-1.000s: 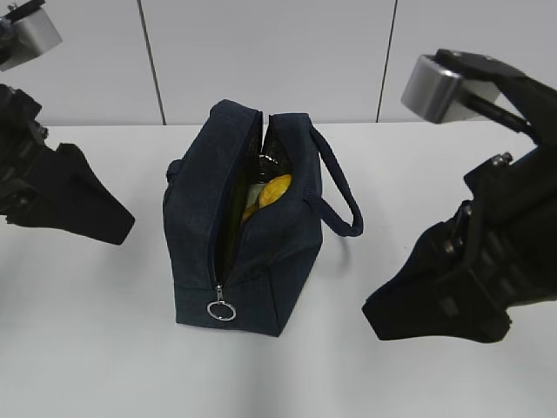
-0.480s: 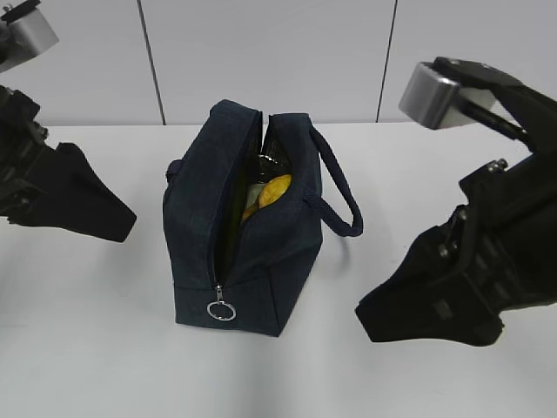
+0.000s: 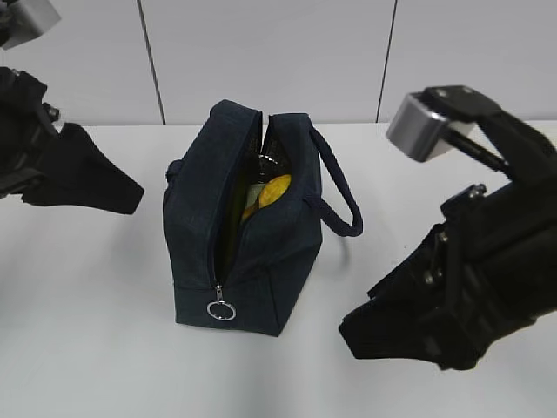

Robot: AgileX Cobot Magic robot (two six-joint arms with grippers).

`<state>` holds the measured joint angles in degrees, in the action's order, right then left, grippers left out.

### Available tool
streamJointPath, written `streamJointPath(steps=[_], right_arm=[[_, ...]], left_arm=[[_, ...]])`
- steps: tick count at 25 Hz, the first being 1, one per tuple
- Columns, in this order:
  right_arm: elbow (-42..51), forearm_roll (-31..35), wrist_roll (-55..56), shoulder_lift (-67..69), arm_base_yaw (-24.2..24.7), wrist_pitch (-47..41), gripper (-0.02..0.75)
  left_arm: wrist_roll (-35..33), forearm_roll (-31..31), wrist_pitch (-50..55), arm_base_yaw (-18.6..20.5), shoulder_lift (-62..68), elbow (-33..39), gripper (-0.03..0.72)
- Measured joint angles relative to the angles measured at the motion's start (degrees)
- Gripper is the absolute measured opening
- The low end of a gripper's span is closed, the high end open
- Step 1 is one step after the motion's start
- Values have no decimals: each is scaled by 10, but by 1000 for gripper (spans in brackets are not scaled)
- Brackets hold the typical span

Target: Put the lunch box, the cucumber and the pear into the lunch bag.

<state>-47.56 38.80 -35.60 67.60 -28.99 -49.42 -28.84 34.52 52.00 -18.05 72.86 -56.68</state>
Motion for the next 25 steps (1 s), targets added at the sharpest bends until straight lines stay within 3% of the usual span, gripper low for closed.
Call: streamJointPath(steps=[5, 9, 18, 25], right_arm=[[96, 165, -181, 1, 0, 99, 370], [126, 257, -284, 1, 0, 134, 368], [133, 401, -480, 42, 0, 157, 365], [133, 506, -591, 120, 0, 136, 359]], left_arm=[[-30, 18, -59, 0, 0, 35, 235], [-84, 61, -113, 0, 0, 85, 235], [-253, 193, -213, 0, 2, 160, 235], [-354, 306, -232, 0, 43, 165, 235]])
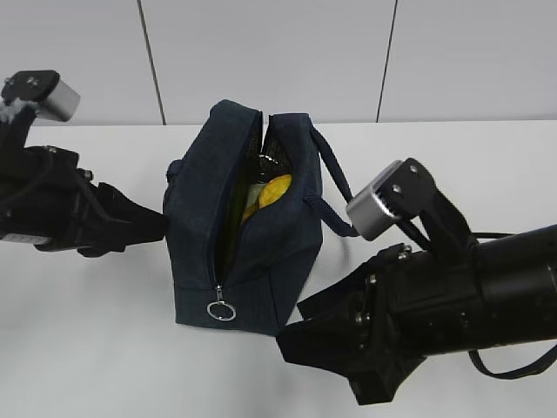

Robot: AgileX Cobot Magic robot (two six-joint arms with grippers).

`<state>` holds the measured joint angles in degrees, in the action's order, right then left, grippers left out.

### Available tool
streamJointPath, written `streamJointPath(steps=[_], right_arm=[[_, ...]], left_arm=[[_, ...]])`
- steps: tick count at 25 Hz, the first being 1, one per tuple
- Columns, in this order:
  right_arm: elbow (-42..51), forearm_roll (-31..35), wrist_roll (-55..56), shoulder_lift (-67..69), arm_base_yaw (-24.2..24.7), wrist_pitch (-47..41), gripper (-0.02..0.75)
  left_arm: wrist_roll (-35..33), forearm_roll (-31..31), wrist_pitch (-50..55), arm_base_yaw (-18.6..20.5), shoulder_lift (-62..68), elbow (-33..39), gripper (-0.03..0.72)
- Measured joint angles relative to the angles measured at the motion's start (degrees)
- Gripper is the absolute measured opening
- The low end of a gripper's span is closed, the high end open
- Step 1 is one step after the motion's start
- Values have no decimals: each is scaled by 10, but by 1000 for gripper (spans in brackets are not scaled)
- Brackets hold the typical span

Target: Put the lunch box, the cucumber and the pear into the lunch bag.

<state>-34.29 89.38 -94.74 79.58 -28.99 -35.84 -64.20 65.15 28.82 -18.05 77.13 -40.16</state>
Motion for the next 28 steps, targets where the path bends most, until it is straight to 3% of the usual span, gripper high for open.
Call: streamJointPath(steps=[9, 28], right_arm=[[0, 21, -36, 32, 0, -17, 358], [0, 42, -68, 34, 0, -15, 358]], left_arm=[[-75, 64, 10, 0, 48, 0, 236], [-81, 90, 18, 0, 5, 0, 236]])
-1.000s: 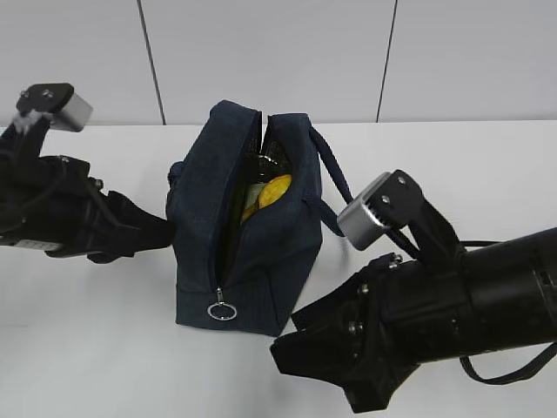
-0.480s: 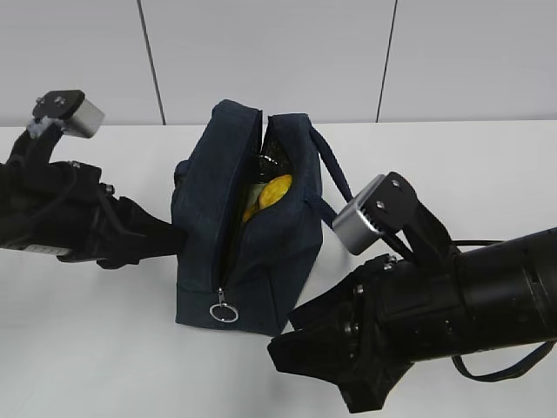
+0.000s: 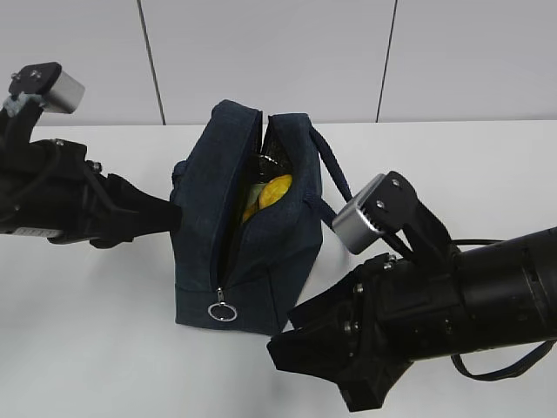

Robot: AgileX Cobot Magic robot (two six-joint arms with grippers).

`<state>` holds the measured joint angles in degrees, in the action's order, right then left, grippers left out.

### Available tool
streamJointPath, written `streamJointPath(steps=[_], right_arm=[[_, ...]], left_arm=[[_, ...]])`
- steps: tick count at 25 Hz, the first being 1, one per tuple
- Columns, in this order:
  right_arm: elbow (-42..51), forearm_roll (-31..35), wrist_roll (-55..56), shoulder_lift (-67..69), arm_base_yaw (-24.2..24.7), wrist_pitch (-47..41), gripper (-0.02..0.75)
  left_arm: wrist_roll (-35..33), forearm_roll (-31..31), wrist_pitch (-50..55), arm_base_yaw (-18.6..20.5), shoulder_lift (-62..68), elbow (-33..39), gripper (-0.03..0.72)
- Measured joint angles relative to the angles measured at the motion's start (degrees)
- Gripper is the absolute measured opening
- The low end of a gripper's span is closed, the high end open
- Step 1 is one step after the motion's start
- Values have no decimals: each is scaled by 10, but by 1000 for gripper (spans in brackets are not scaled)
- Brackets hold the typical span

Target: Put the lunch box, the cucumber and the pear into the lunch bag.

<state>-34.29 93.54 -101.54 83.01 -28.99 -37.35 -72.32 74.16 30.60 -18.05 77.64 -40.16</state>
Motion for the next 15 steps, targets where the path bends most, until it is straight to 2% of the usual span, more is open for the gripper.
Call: streamJointPath(steps=[11, 15], right_arm=[[0, 18, -7, 0, 0, 0, 358], [0, 21, -12, 0, 0, 0, 358]], left_arm=[[0, 30, -9, 0, 17, 0, 240], [0, 31, -3, 0, 23, 0, 275]])
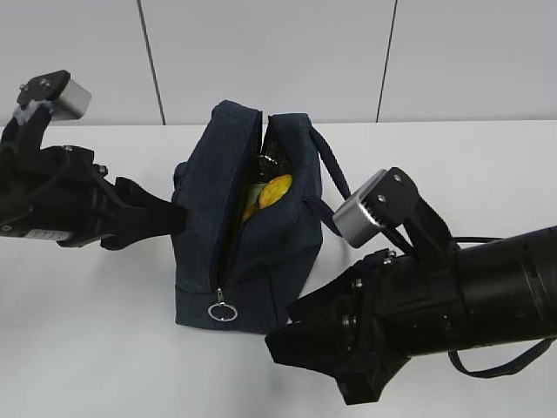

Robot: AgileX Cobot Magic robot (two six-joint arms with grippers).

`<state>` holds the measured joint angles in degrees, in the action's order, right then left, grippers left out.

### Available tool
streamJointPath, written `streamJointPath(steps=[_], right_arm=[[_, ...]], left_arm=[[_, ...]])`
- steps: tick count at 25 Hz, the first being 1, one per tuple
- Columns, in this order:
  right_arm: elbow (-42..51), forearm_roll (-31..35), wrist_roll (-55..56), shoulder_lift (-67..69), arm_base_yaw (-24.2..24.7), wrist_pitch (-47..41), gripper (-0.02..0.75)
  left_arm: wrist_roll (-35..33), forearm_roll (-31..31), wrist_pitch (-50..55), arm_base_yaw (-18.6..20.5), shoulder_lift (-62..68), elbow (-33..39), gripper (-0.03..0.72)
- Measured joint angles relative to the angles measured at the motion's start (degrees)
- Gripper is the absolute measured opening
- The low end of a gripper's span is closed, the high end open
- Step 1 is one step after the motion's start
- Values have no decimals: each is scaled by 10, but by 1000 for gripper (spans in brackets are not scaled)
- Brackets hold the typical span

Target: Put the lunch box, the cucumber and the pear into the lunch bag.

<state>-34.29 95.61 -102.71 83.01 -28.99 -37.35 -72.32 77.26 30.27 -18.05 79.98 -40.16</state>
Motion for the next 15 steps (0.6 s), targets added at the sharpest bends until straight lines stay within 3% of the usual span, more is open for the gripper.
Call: streamJointPath(steps=[6, 15], right_arm=[[0, 1, -3, 0, 0, 0, 357], [0, 15, -8, 0, 0, -1, 358]], left_arm=[[0, 0, 16, 0, 0, 0, 344], [0, 12, 17, 0, 26, 0, 327]])
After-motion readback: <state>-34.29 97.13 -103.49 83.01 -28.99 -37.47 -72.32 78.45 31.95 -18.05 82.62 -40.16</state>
